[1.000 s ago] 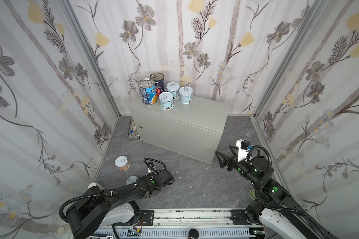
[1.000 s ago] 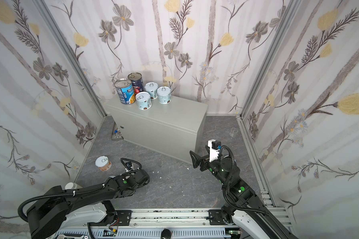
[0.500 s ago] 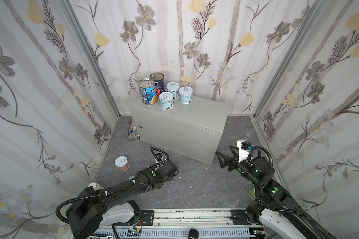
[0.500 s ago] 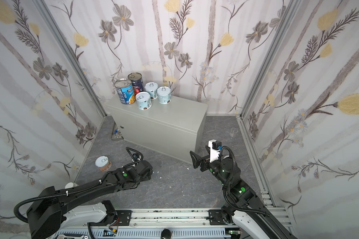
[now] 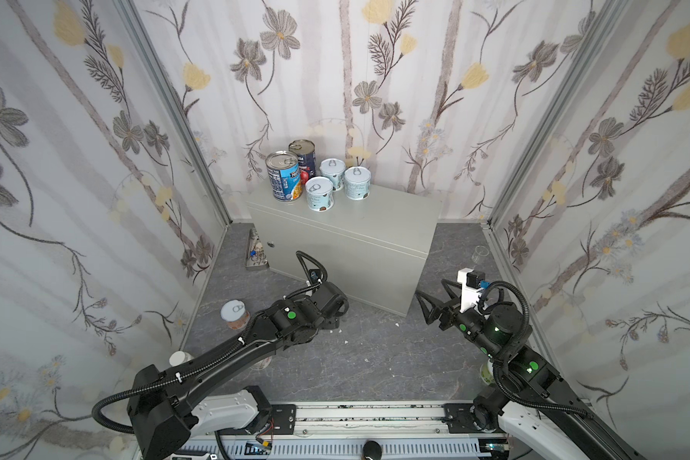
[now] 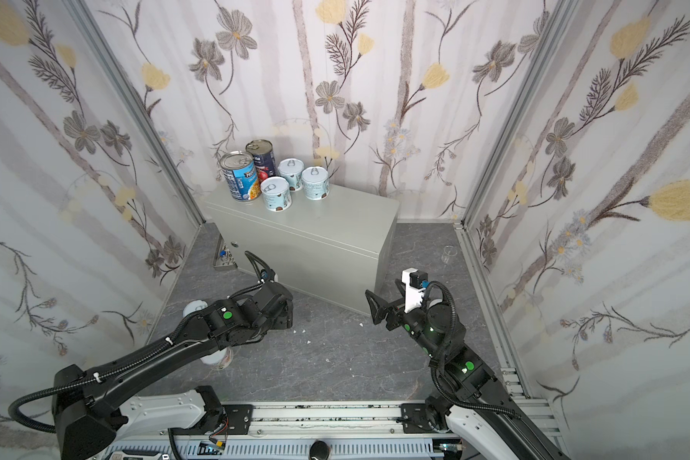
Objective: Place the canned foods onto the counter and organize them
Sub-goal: 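Lift the pink can with left gripper up onto the cabinet top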
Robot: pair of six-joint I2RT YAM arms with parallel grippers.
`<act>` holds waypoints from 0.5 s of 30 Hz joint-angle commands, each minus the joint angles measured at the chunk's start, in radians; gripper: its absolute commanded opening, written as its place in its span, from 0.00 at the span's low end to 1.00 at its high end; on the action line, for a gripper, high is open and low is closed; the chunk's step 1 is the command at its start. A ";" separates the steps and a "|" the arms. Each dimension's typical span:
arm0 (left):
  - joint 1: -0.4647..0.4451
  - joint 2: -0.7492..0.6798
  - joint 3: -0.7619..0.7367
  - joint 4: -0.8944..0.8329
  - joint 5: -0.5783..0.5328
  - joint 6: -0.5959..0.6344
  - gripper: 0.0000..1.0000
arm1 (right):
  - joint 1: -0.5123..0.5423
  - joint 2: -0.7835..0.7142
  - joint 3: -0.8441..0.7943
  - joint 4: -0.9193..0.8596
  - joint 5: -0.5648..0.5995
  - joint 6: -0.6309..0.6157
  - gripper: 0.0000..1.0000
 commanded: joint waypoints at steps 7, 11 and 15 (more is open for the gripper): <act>0.002 0.020 0.245 -0.233 -0.024 0.137 0.59 | 0.002 0.023 0.047 -0.042 -0.005 0.018 0.99; 0.006 0.068 0.377 -0.299 -0.006 0.179 0.59 | 0.002 0.020 0.063 -0.062 -0.008 0.027 0.99; 0.005 0.124 0.503 -0.328 0.005 0.214 0.58 | 0.004 0.012 0.078 -0.080 -0.011 0.030 0.99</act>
